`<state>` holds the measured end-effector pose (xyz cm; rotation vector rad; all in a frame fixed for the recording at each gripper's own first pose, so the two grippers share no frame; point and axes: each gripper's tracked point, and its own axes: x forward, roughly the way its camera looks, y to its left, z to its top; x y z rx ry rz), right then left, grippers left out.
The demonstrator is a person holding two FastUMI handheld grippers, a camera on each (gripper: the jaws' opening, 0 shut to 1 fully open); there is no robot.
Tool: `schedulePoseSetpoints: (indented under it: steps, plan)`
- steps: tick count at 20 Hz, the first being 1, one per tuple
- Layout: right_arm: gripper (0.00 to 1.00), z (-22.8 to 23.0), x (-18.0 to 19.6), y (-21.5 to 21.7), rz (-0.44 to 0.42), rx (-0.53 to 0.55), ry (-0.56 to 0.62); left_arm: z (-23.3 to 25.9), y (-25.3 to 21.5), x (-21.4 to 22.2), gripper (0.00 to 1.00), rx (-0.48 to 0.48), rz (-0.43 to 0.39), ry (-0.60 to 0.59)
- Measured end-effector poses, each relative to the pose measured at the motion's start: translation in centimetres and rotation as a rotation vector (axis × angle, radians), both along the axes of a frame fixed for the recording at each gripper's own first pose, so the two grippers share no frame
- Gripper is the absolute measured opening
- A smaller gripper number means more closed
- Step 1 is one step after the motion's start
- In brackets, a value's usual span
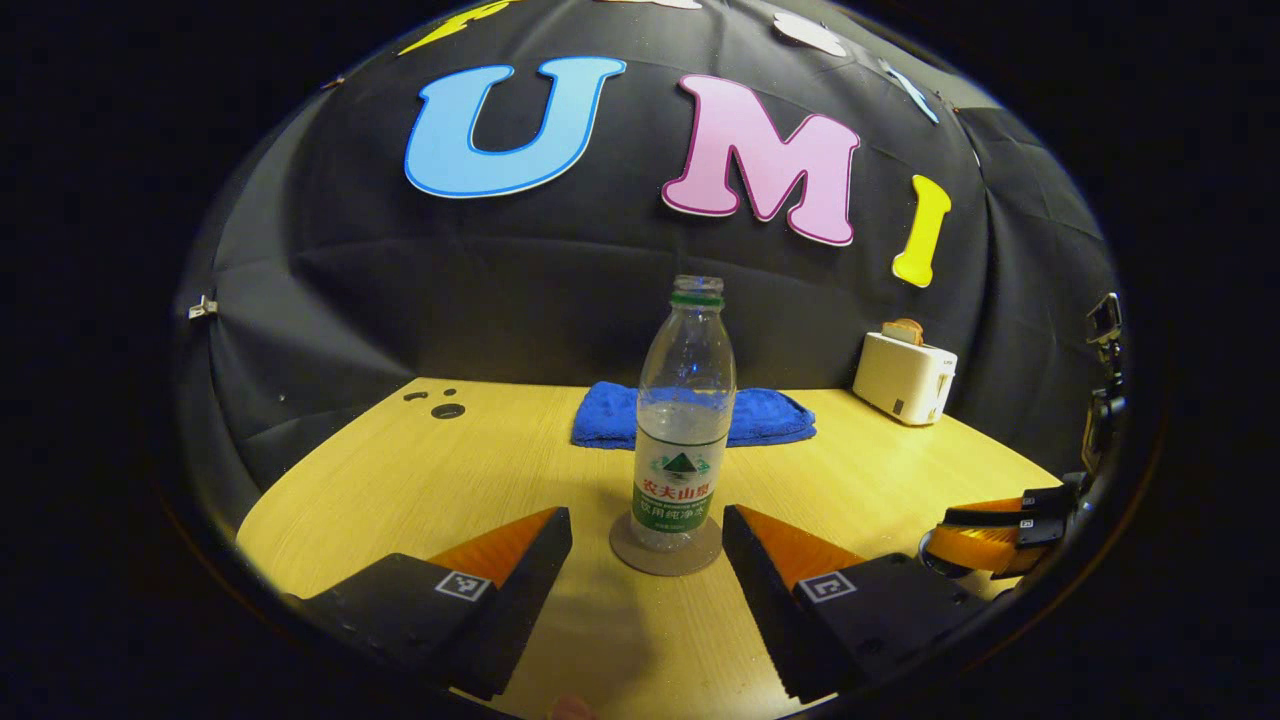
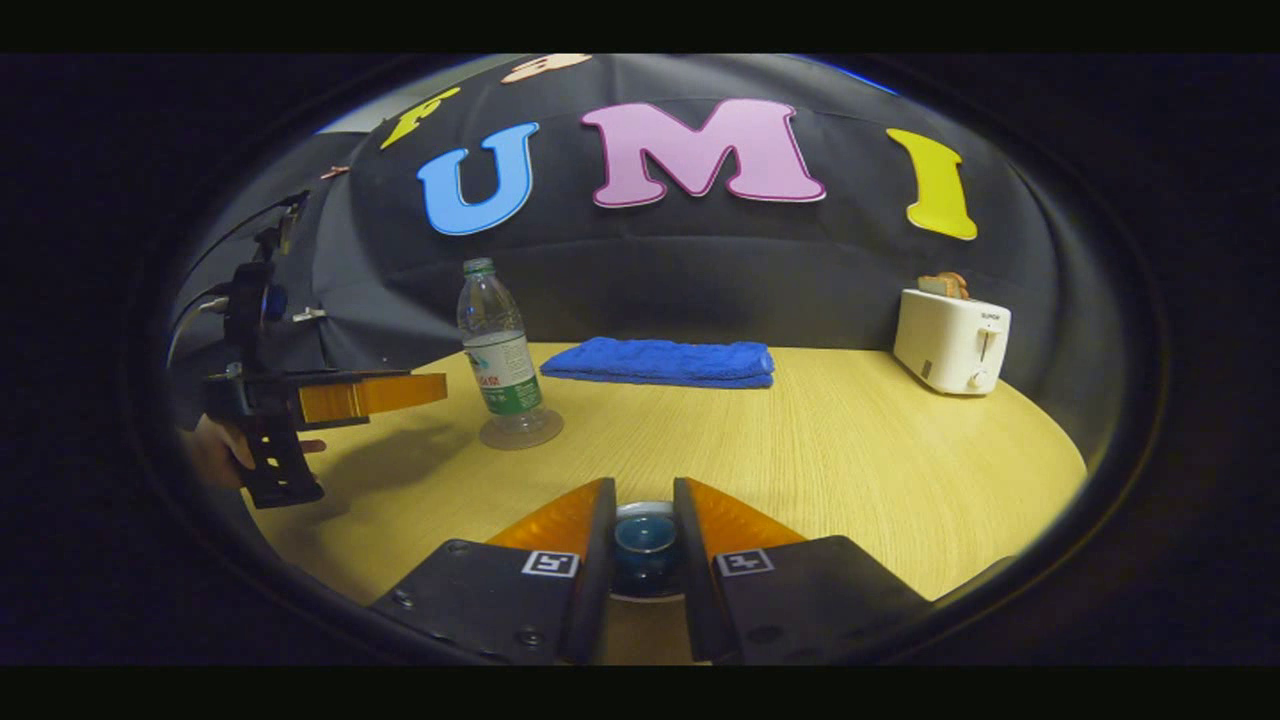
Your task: Open the teacup lid with one hand, grasp the water bottle and pour water into the teacup with the other hand; after pouring, place the water bottle on the coaster and then close the teacup lid.
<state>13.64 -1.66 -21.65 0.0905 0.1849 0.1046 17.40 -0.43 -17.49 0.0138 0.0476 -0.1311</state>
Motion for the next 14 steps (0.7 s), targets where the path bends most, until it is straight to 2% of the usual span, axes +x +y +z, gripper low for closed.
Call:
schedulePoseSetpoints:
  steps: [1, 3, 5, 6, 7, 9, 11, 12, 13, 14]
  plan:
    - [0.37, 0.3, 0.0, -0.1, -0.004, 0.006, -0.005, 0.1, -0.2, -0.3, 0.95, -0.001, -0.002, 0.003]
    - [0.35, 1.6, 0.0, -0.3, -0.003, 0.019, -0.017, 0.5, -0.8, -1.6, 0.96, 0.015, -0.016, 0.009]
    - [0.53, 3.7, -0.4, -0.6, -0.006, 0.025, -0.031, 1.7, -1.0, -3.2, 0.96, 0.057, -0.014, 0.008]
    - [0.58, 5.2, -0.7, -0.9, -0.003, 0.031, -0.041, 2.7, -1.3, -4.2, 0.96, 0.076, -0.018, 0.006]
    - [0.8, 6.8, -1.0, -1.2, 0.001, 0.034, -0.049, 4.0, -1.7, -5.4, 0.96, 0.093, -0.021, 0.0]
    - [0.93, 10.3, -2.0, -2.5, -0.005, 0.041, -0.071, 7.3, -2.3, -7.7, 0.95, 0.111, -0.012, -0.025]
    - [0.99, 14.7, -3.2, -4.1, -0.024, 0.039, -0.11, 11.5, -3.1, -10.3, 0.96, 0.098, 0.012, -0.071]
    - [0.99, 16.9, -3.8, -5.0, -0.035, 0.024, -0.133, 13.7, -3.0, -11.5, 0.95, 0.087, 0.041, -0.097]
    - [0.92, 18.9, -4.7, -5.8, -0.042, 0.003, -0.15, 15.8, -3.1, -12.8, 0.95, 0.078, 0.065, -0.125]
    - [0.92, 20.6, -6.0, -6.4, -0.045, -0.018, -0.168, 17.9, -3.1, -14.1, 0.95, 0.069, 0.097, -0.155]
